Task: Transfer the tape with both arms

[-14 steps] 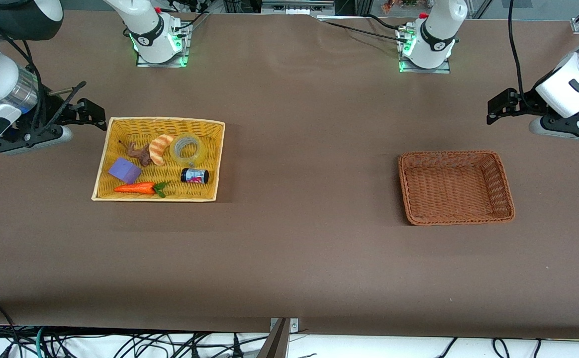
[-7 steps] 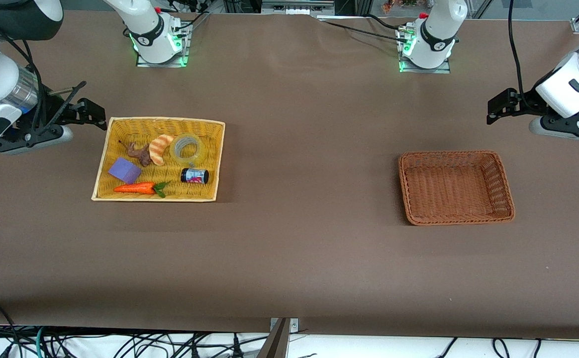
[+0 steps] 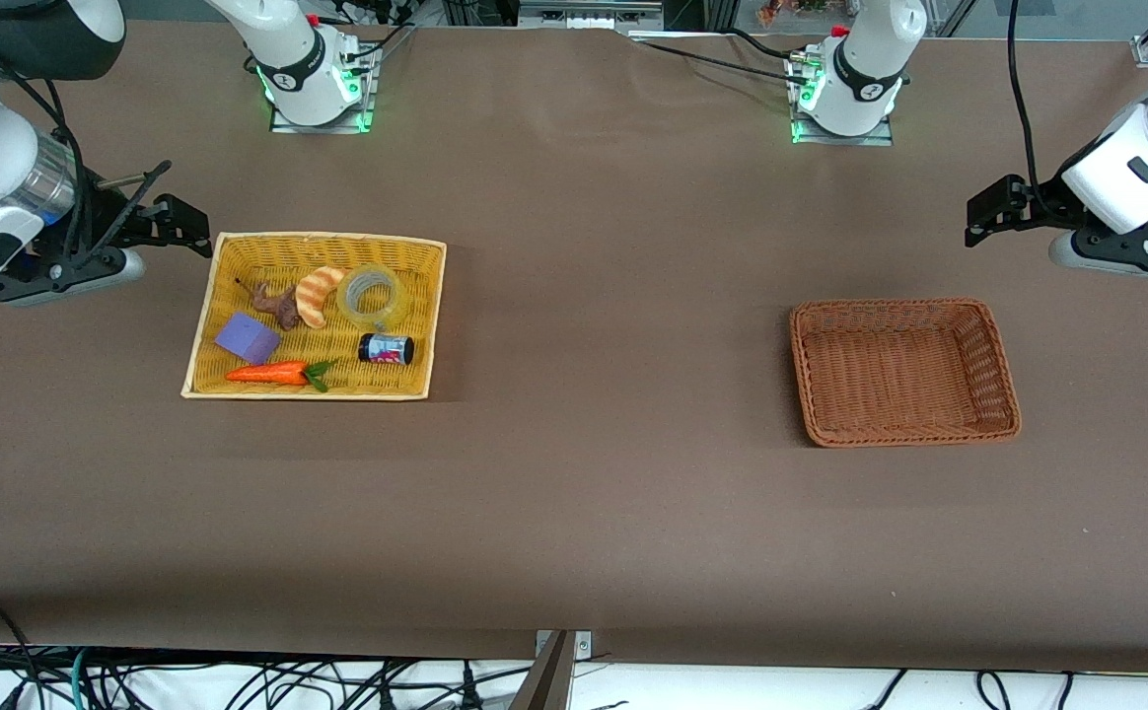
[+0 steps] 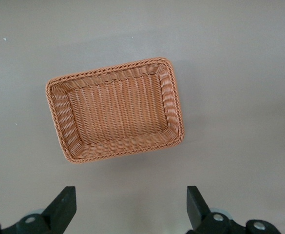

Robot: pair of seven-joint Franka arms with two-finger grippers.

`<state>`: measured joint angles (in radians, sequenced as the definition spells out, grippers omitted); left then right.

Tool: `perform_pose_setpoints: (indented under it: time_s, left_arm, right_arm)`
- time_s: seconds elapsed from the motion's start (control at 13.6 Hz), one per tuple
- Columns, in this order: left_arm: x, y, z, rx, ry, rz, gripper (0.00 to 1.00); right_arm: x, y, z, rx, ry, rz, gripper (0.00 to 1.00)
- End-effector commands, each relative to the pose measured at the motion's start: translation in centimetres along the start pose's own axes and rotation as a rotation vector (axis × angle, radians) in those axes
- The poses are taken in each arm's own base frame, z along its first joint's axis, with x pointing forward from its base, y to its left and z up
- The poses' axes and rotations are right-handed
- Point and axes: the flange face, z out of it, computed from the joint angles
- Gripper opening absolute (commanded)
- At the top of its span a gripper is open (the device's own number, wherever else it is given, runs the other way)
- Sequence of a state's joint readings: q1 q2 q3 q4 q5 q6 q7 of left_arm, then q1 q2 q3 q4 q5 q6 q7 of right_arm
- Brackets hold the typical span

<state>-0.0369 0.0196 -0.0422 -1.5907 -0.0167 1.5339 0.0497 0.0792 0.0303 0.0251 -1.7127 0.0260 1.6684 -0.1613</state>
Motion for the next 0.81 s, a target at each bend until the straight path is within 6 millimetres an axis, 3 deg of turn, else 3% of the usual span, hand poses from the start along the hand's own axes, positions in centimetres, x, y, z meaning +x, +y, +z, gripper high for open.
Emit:
perform_pose_setpoints:
  time_s: [0.0, 0.73]
  left_arm:
    - [0.27, -0.06, -0.64, -0.016, 0.005, 0.006, 1.00]
    - [0.26, 0.11, -0.70, -0.016, 0.005, 0.009, 1.00]
  right_arm:
    - [-0.61, -0.23, -0.61, 0.001, 0.000, -0.011, 1.00]
    - [-0.74, -0.25, -0.44, 0.003, -0.012, -0.003, 1.00]
